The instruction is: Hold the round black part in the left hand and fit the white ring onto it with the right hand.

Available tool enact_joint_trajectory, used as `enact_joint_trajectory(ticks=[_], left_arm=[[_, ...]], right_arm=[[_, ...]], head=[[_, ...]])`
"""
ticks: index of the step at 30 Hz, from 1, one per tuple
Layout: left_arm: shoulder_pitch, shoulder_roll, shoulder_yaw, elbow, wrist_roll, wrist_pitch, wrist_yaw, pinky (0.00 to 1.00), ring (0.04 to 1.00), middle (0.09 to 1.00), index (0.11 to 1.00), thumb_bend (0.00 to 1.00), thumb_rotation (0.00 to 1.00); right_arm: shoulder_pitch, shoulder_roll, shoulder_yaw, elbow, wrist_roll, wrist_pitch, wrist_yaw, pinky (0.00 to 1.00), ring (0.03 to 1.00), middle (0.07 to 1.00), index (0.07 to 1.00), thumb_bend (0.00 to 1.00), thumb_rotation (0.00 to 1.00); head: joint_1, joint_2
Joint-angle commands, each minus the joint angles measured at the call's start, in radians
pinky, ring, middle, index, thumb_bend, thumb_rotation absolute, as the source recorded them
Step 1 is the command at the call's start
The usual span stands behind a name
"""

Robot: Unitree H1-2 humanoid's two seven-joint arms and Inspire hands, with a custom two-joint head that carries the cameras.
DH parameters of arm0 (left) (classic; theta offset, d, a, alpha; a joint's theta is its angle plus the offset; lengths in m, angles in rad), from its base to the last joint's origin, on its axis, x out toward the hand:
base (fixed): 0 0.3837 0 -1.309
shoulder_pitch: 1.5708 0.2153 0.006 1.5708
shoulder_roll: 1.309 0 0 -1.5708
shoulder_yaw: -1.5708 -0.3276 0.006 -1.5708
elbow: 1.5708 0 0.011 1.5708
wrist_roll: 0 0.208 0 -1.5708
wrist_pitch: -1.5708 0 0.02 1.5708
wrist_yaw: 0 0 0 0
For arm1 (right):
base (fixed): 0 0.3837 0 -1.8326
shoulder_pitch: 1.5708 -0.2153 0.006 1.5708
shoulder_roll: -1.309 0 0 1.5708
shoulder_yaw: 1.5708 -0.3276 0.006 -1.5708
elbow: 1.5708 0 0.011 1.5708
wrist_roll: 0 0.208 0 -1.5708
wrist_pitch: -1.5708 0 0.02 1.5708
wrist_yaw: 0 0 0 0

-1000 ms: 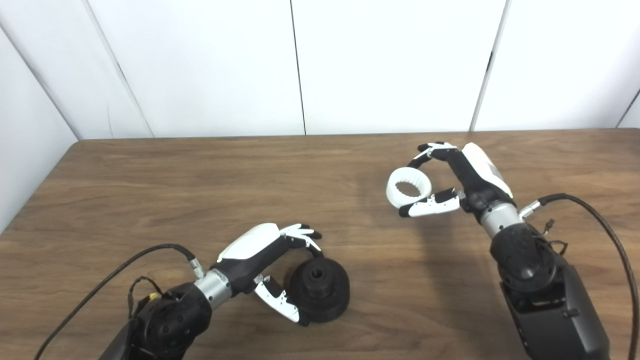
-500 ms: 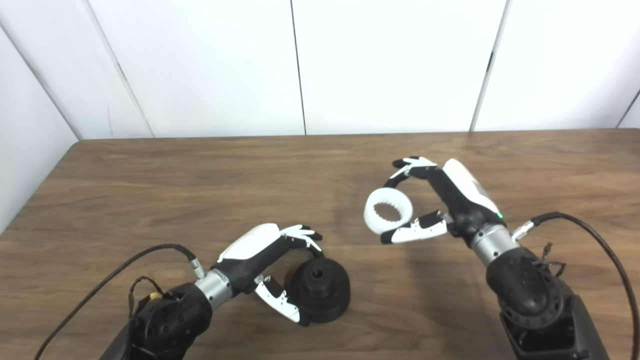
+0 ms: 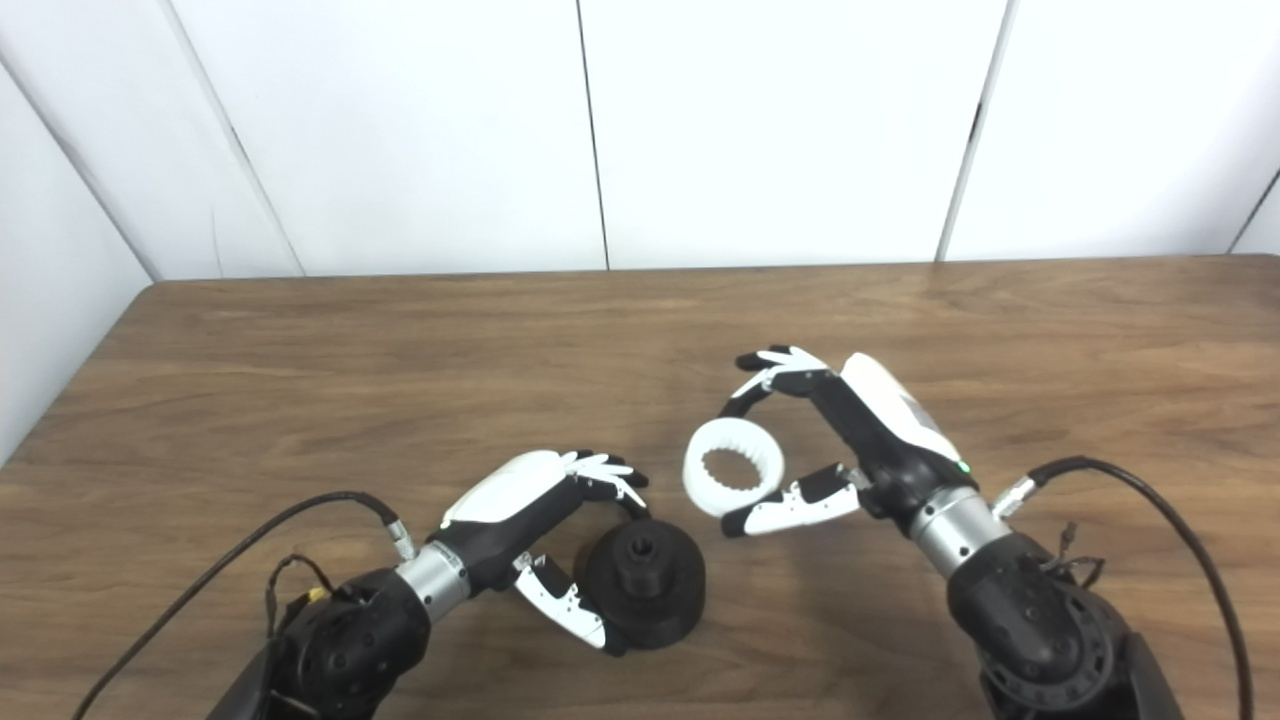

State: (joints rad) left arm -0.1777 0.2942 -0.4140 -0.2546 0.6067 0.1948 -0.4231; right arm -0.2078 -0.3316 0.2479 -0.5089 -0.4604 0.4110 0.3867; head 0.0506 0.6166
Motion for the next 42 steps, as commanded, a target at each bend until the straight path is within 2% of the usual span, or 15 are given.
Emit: enact_joint_trajectory(ticks=[1, 18, 42], left_arm=[[-0.022, 0.011, -0.004, -0.001, 0.028, -0.007, -0.002, 1.0, 0.961, 0.887, 0.577, 0.94, 0.26], [-0.02, 0.0, 0.0, -0.006, 0.029, 0.002, -0.009, 1.0, 0.964, 0.89, 0.583, 0.93, 0.26], [-0.022, -0.002, 0.002, -0.004, 0.03, 0.002, -0.007, 0.98, 0.961, 0.889, 0.591, 0.93, 0.26]], right_arm=[[-0.022, 0.01, 0.001, -0.035, 0.003, -0.01, 0.001, 0.88, 0.954, 0.87, 0.491, 0.52, 0.16], [-0.035, 0.037, 0.053, -0.023, -0.02, -0.022, 0.018, 0.87, 0.952, 0.867, 0.491, 0.52, 0.16], [-0.024, 0.069, 0.086, 0.027, -0.036, -0.038, 0.013, 0.9, 0.952, 0.864, 0.491, 0.52, 0.16]], head=[[0.001, 0.0], [0.003, 0.009], [0.014, 0.017]])
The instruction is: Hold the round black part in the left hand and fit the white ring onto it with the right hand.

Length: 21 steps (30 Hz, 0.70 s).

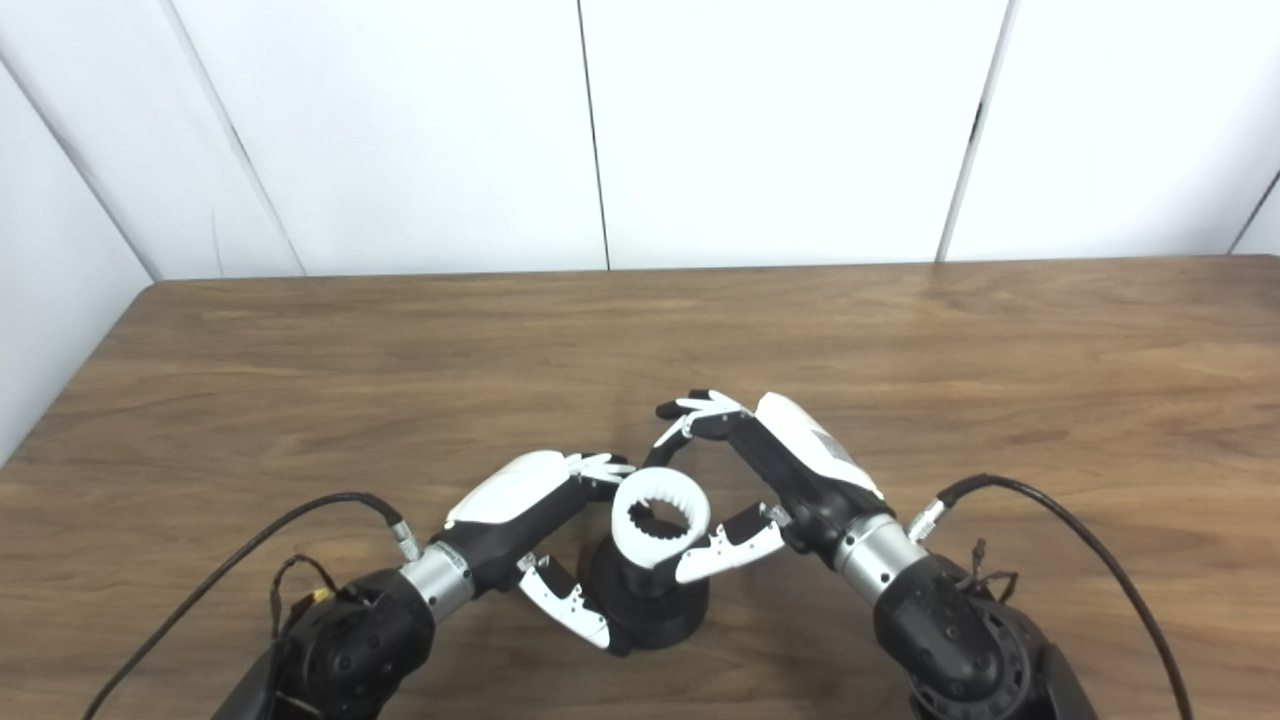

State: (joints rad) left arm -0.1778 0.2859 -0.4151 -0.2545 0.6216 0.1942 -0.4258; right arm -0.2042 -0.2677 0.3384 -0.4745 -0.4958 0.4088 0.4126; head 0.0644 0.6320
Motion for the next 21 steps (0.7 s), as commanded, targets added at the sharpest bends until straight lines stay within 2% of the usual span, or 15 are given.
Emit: enact_joint_trajectory(ticks=[1, 21], left_arm=[[-0.022, 0.005, 0.003, -0.004, 0.015, 0.003, -0.003, 0.98, 0.961, 0.889, 0.59, 0.93, 0.26], [-0.022, 0.004, 0.003, -0.01, 0.012, 0.014, -0.011, 0.98, 0.963, 0.892, 0.589, 0.92, 0.25]], right_arm=[[-0.027, 0.005, -0.003, -0.007, -0.003, -0.037, -0.013, 0.9, 0.952, 0.863, 0.491, 0.52, 0.16], [-0.005, 0.001, 0.009, -0.004, -0.003, -0.044, -0.013, 0.9, 0.956, 0.86, 0.491, 0.52, 0.16]], head=[[0.0, 0.001], [0.011, 0.007]])
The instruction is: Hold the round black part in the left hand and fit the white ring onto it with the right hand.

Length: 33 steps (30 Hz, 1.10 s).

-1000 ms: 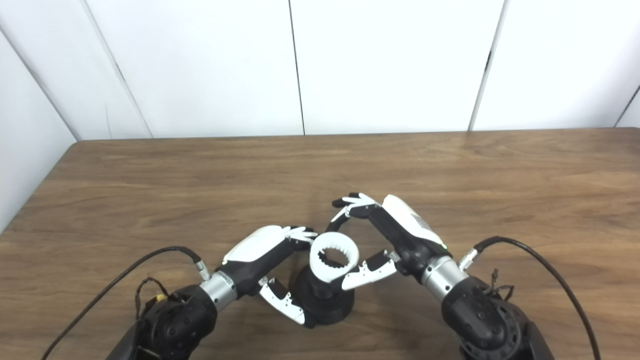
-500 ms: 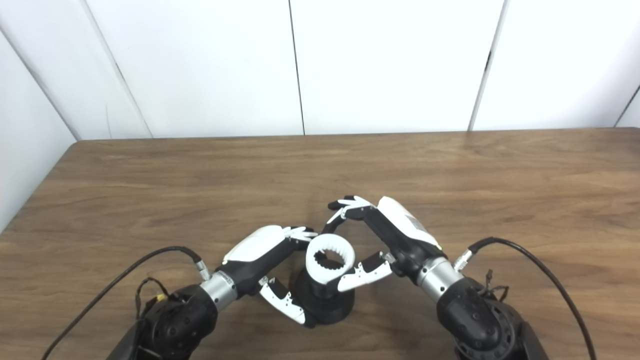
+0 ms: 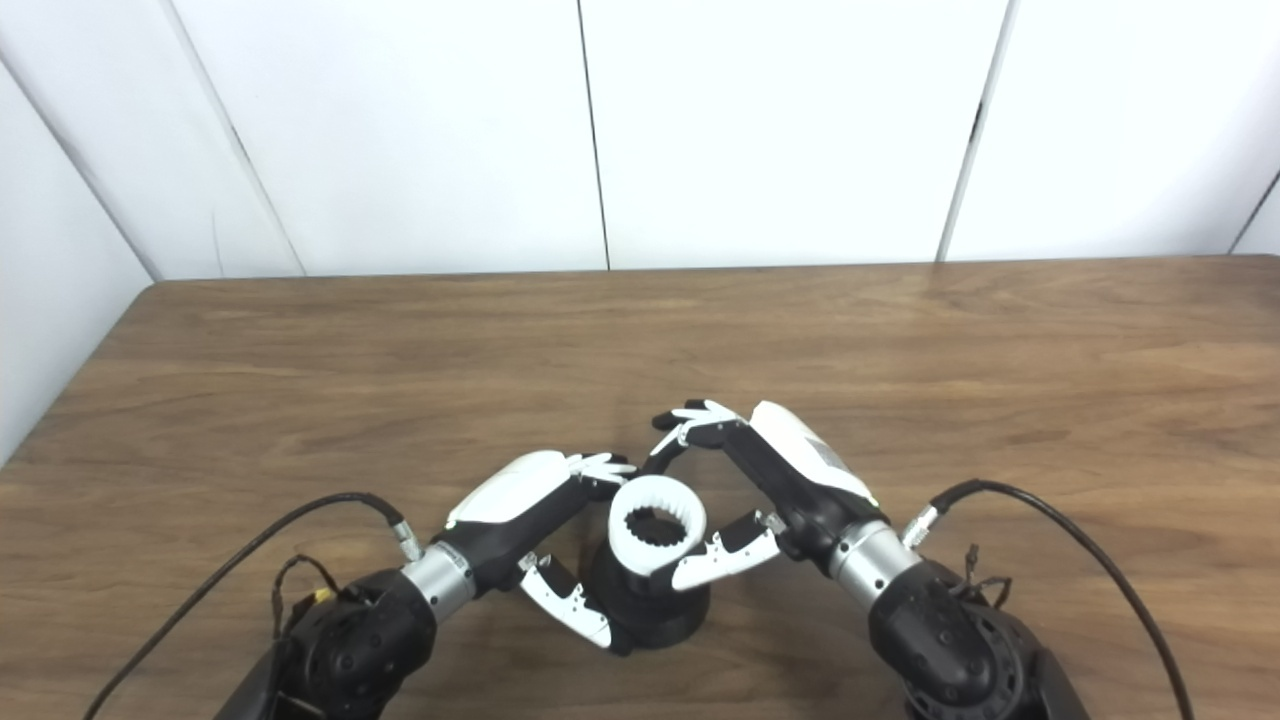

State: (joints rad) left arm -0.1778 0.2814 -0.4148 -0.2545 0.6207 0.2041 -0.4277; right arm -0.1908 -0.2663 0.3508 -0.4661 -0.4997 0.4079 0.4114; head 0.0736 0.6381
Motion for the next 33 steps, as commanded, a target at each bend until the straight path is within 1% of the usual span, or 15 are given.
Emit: enact_joint_trajectory(ticks=[1, 4, 9, 13, 18, 26, 33], left_arm=[[-0.022, 0.009, 0.003, -0.01, 0.012, 0.004, -0.009, 0.98, 0.964, 0.892, 0.589, 0.92, 0.25], [-0.022, 0.009, 0.003, -0.012, 0.017, 0.004, -0.006, 0.98, 0.959, 0.89, 0.587, 0.93, 0.25], [-0.021, 0.009, 0.007, -0.018, 0.012, 0.01, -0.01, 0.98, 0.96, 0.891, 0.585, 0.92, 0.25], [-0.02, 0.009, 0.006, -0.014, 0.014, 0.005, -0.004, 0.98, 0.959, 0.889, 0.581, 0.93, 0.26], [-0.017, 0.011, 0.008, -0.013, 0.008, 0.001, -0.002, 0.97, 0.959, 0.89, 0.581, 0.93, 0.24], [-0.018, 0.016, 0.014, -0.027, 0.003, 0.018, -0.021, 0.98, 0.964, 0.895, 0.587, 0.92, 0.25], [-0.021, 0.018, 0.017, -0.034, 0.002, 0.023, -0.037, 0.99, 0.969, 0.898, 0.587, 0.92, 0.26]], right_arm=[[-0.018, -0.002, -0.003, -0.011, 0.002, -0.046, -0.011, 0.9, 0.957, 0.86, 0.491, 0.52, 0.16], [-0.017, -0.004, -0.001, -0.01, 0.003, -0.053, -0.01, 0.9, 0.957, 0.86, 0.49, 0.52, 0.16], [-0.018, -0.008, 0.003, -0.014, -0.003, -0.045, -0.005, 0.9, 0.958, 0.861, 0.49, 0.52, 0.16], [-0.013, -0.009, 0.003, -0.012, -0.001, -0.045, -0.006, 0.9, 0.954, 0.86, 0.49, 0.52, 0.16], [-0.006, -0.009, 0.006, -0.008, -0.006, -0.048, -0.009, 0.9, 0.952, 0.868, 0.49, 0.52, 0.16], [-0.008, -0.003, 0.016, -0.005, -0.024, -0.051, -0.014, 0.89, 0.954, 0.87, 0.491, 0.52, 0.16], [-0.008, 0.001, 0.023, -0.001, -0.033, -0.041, -0.009, 0.9, 0.967, 0.875, 0.491, 0.52, 0.16]], head=[[0.001, 0.001], [0.002, 0.003], [0.0, 0.005], [0.002, 0.002], [0.002, 0.0], [0.006, 0.003], [0.007, 0.007]])
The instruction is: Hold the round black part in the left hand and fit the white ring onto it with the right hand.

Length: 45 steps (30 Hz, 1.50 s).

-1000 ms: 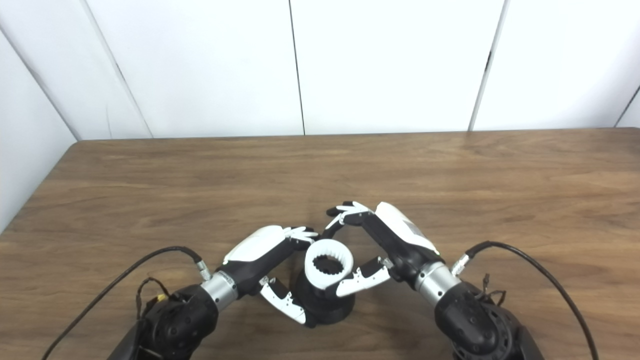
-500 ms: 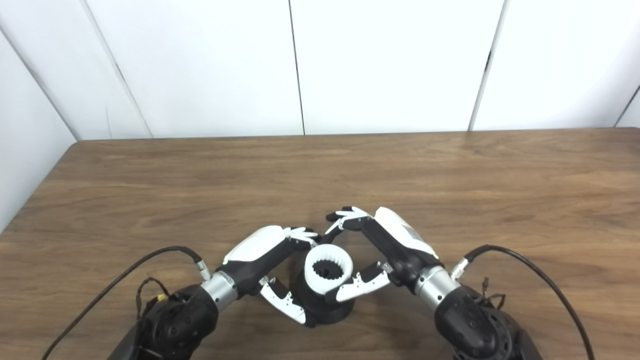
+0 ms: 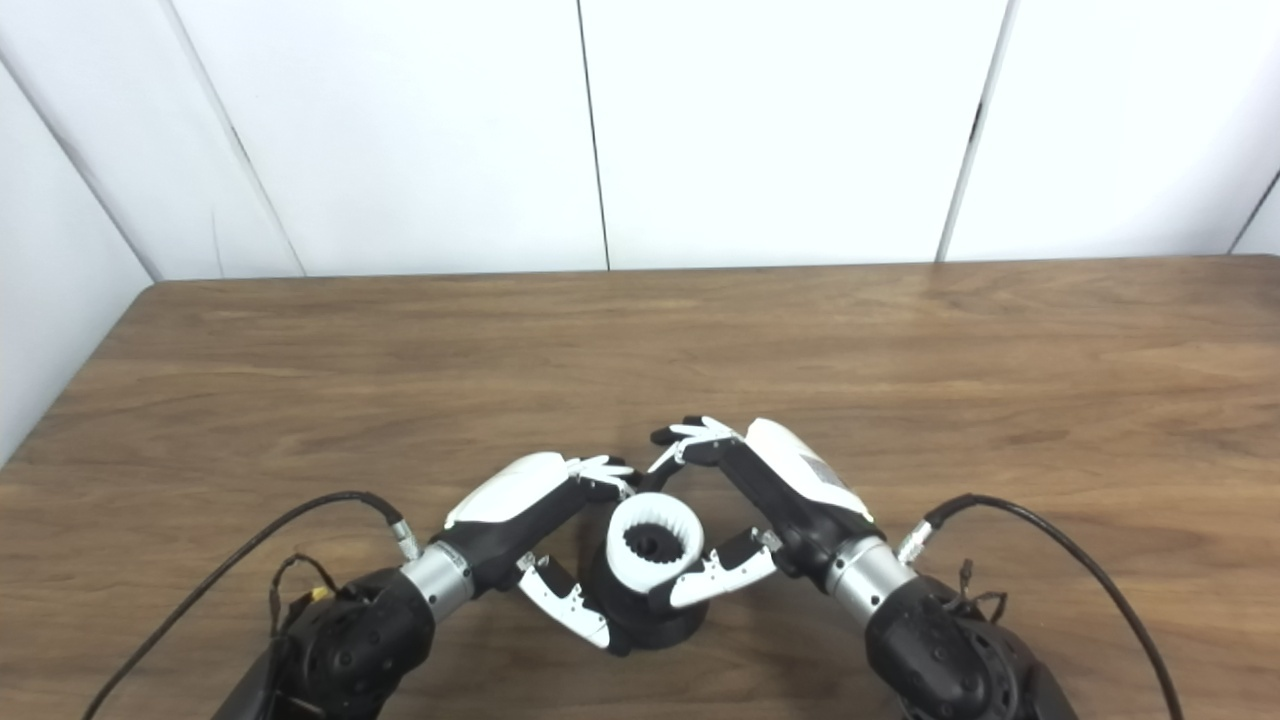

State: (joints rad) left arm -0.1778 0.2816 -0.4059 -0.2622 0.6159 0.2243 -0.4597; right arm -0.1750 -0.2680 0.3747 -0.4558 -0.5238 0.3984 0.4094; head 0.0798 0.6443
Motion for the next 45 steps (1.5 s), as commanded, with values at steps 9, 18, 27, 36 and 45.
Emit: enact_joint_trajectory(ticks=[9, 18, 27, 36, 45], left_arm=[[-0.021, 0.011, 0.009, -0.031, 0.013, 0.012, -0.006, 0.98, 0.961, 0.894, 0.581, 0.92, 0.24], [-0.024, 0.013, 0.008, -0.017, 0.009, 0.0, -0.001, 0.98, 0.967, 0.896, 0.589, 0.92, 0.25], [-0.02, 0.01, 0.007, -0.022, 0.01, 0.004, -0.001, 0.98, 0.969, 0.898, 0.586, 0.92, 0.25], [-0.016, 0.011, 0.006, -0.034, 0.011, 0.009, -0.006, 0.98, 0.968, 0.898, 0.588, 0.92, 0.26], [-0.019, 0.011, 0.006, -0.03, 0.011, 0.012, -0.009, 0.96, 0.97, 0.898, 0.593, 0.92, 0.26]], right_arm=[[-0.025, -0.001, 0.005, 0.005, -0.024, -0.06, -0.018, 0.91, 0.975, 0.877, 0.491, 0.52, 0.16], [-0.026, 0.0, 0.006, 0.014, -0.044, -0.074, -0.016, 0.93, 0.986, 0.881, 0.492, 0.52, 0.16], [-0.024, -0.008, 0.02, 0.016, -0.078, -0.076, -0.013, 0.92, 0.987, 0.88, 0.492, 0.52, 0.16], [-0.015, -0.004, 0.024, 0.029, -0.108, -0.09, -0.015, 0.91, 0.99, 0.878, 0.492, 0.52, 0.16], [-0.02, -0.008, 0.023, 0.046, -0.116, -0.085, -0.005, 0.9, 0.979, 0.879, 0.495, 0.52, 0.16]], head=[[0.002, 0.002], [0.003, 0.004], [0.003, 0.004], [0.003, 0.009], [0.008, 0.013]])
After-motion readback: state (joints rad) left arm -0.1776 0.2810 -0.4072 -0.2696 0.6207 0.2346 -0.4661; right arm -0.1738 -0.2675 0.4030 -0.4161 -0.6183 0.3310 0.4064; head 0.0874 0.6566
